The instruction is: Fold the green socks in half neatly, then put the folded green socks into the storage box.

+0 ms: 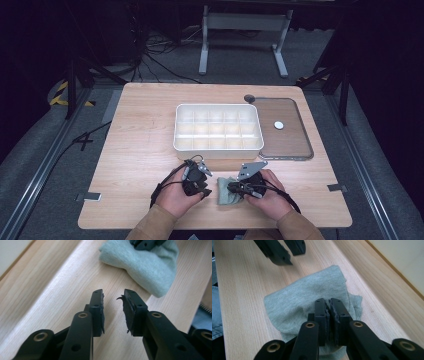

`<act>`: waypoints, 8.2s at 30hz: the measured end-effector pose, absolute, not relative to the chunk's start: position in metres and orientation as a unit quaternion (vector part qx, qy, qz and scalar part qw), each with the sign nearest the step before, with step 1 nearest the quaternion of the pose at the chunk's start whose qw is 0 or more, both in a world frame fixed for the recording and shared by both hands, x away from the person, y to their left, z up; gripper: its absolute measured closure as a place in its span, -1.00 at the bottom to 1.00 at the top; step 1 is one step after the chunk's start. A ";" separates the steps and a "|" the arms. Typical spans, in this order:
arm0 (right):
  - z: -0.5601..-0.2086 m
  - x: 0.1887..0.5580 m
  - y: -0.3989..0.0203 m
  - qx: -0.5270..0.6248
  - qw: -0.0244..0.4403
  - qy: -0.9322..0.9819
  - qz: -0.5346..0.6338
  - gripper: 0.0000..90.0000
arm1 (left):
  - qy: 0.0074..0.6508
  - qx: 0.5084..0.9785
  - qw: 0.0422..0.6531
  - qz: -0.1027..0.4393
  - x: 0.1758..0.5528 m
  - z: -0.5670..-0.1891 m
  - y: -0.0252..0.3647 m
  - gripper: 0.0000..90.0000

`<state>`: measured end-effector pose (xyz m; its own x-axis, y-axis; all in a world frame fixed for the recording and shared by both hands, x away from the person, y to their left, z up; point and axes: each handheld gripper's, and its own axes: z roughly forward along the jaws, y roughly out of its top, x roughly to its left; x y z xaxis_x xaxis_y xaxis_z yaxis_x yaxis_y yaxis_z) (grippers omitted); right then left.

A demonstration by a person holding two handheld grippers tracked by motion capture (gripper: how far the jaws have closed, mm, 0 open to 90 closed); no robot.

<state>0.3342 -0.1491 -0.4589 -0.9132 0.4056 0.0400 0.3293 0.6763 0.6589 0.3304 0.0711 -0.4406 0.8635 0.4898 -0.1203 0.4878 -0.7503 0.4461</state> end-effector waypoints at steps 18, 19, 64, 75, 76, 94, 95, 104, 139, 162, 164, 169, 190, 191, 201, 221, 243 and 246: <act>-0.459 0.321 -0.162 0.244 0.061 0.905 0.342 0.78 | 0.180 0.950 0.256 0.022 0.331 -0.447 0.051 0.59; -0.459 0.321 -0.162 0.243 0.062 0.906 0.341 0.78 | 0.172 0.949 0.261 0.029 0.331 -0.446 0.050 0.57; -0.466 0.313 -0.174 0.262 0.040 0.904 0.337 0.88 | 0.048 0.953 0.290 0.074 0.318 -0.441 0.016 0.13; -0.459 0.314 -0.183 0.278 0.039 0.899 0.337 0.69 | 0.078 0.951 0.292 0.063 0.320 -0.445 0.013 0.06; -0.456 0.314 -0.185 0.282 0.044 0.896 0.340 0.67 | 0.082 0.952 0.289 0.058 0.320 -0.444 0.013 0.06; -0.453 0.321 -0.169 0.341 0.044 0.862 0.372 0.18 | 0.118 0.949 0.286 0.069 0.318 -0.444 0.028 -0.10; -0.454 0.322 -0.169 0.341 0.043 0.863 0.371 0.17 | 0.125 0.949 0.283 0.064 0.318 -0.445 0.032 -0.11; -0.462 0.334 -0.167 0.355 -0.011 0.856 0.377 0.11 | 0.134 0.952 0.267 0.069 0.311 -0.452 0.036 -0.10; -0.426 0.335 -0.180 0.347 0.010 0.849 0.399 0.64 | 0.186 0.933 0.296 0.083 0.326 -0.424 0.080 -0.08; -0.363 0.363 -0.202 0.316 0.087 0.864 0.383 0.63 | 0.250 0.912 0.309 0.100 0.336 -0.397 0.131 -0.07; -0.359 0.366 -0.203 0.318 0.089 0.862 0.384 0.63 | 0.253 0.911 0.311 0.100 0.336 -0.397 0.132 -0.07; -0.352 0.372 -0.206 0.322 0.092 0.862 0.382 0.63 | 0.255 0.909 0.313 0.100 0.336 -0.397 0.134 -0.07; -0.334 0.412 -0.215 0.309 0.136 0.873 0.353 0.63 | 0.267 0.904 0.318 0.100 0.338 -0.395 0.142 -0.06; -0.333 0.415 -0.215 0.305 0.140 0.875 0.349 0.62 | 0.268 0.904 0.319 0.100 0.338 -0.395 0.142 -0.07; -0.333 0.441 -0.210 0.295 0.167 0.887 0.315 0.62 | 0.273 0.902 0.318 0.100 0.336 -0.396 0.148 -0.06; -0.367 0.468 -0.181 0.215 0.208 0.922 0.247 0.62 | 0.301 0.893 0.318 0.108 0.325 -0.397 0.167 -0.06; -0.402 0.467 -0.171 0.222 0.126 0.951 0.173 0.65 | 0.291 0.898 0.312 0.104 0.329 -0.399 0.163 -0.07; -0.404 0.470 -0.170 0.227 0.115 0.953 0.166 0.65 | 0.290 0.899 0.312 0.104 0.329 -0.399 0.163 -0.07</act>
